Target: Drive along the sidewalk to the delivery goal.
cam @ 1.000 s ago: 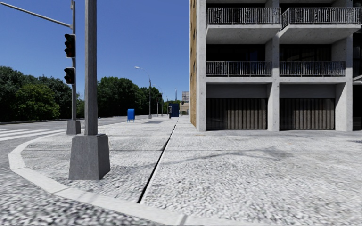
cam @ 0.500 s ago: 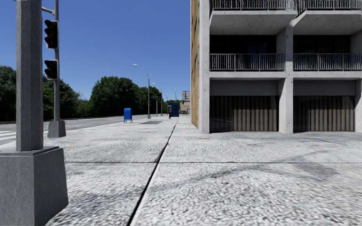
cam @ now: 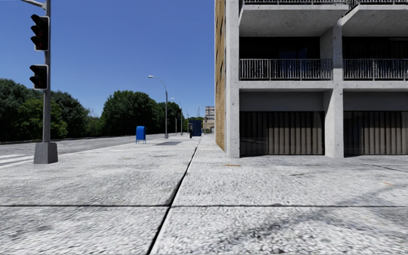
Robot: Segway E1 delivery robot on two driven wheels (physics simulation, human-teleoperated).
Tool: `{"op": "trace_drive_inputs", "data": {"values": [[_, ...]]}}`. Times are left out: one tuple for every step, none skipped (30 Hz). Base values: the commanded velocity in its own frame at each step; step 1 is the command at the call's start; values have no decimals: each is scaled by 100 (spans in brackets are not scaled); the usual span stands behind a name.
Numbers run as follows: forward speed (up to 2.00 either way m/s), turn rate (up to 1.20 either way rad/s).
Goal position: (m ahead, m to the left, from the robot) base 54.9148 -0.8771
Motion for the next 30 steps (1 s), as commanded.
{"op": "trace_drive_inputs", "data": {"values": [[142, 0], [152, 0], [159, 0], [200, 0], [200, 0], [200, 0], [200, 0], [200, 0], [200, 0], [200, 0], [200, 0], [200, 0], [200, 0], [200, 0], [200, 0], [200, 0], [200, 0], [200, 0], [200, 0], [200, 0], [200, 0], [200, 0], [200, 0], [200, 0], [200, 0], [200, 0], [200, 0], [200, 0], [200, 0], [200, 0]]}}
